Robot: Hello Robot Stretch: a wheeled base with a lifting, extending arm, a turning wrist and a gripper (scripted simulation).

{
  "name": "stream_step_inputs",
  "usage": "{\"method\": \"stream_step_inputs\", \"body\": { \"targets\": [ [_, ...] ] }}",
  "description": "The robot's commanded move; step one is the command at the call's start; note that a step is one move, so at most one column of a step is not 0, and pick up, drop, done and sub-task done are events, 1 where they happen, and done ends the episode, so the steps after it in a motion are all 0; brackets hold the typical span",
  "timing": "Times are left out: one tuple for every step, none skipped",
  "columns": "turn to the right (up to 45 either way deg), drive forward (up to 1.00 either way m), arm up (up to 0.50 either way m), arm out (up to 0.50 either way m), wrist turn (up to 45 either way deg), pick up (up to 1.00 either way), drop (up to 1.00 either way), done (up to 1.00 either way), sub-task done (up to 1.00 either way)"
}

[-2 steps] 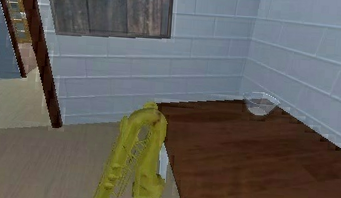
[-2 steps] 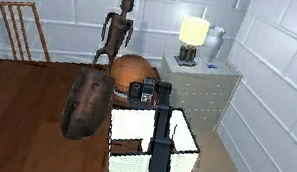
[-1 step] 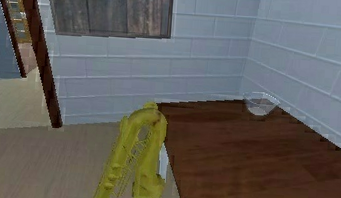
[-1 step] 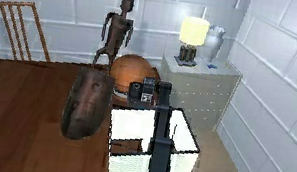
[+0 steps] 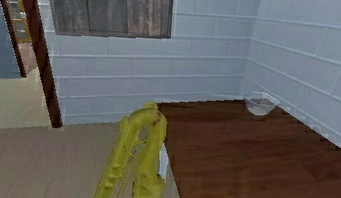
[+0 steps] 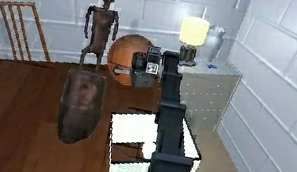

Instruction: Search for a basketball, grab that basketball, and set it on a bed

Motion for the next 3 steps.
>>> {"method": "stream_step_inputs", "body": {
  "targets": [
    [0.0,0.0,0.1,0.0,0.0,0.0,0.0,0.0,0.0],
    [0.0,0.0,0.0,0.0,-45.0,0.0,0.0,0.0,0.0],
    [0.0,0.0,0.0,0.0,-45.0,0.0,0.0,0.0,0.0]
  ]
}}
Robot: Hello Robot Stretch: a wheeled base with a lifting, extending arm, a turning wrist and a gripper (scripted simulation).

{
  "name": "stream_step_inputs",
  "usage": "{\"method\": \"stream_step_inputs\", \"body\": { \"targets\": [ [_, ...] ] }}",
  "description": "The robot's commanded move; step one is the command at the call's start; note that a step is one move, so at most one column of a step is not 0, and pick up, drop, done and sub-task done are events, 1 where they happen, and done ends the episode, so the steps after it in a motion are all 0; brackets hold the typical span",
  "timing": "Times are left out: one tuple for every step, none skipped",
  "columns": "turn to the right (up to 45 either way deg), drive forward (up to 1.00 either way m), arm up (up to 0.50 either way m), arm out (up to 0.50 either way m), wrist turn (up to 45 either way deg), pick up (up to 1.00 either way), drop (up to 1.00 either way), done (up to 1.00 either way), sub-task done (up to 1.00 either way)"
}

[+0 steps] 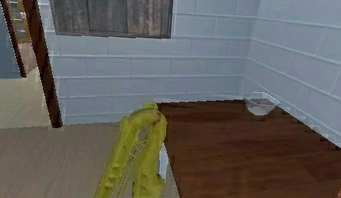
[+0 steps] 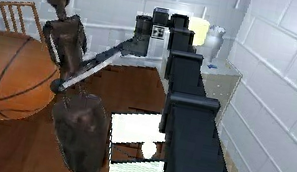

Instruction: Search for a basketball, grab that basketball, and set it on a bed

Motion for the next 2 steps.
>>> {"method": "stream_step_inputs", "body": {
  "targets": [
    [0.0,0.0,0.0,0.0,-24.0,0.0,0.0,0.0,0.0],
    [0.0,0.0,0.0,-0.38,0.0,0.0,0.0,0.0,0.0]
  ]
}}
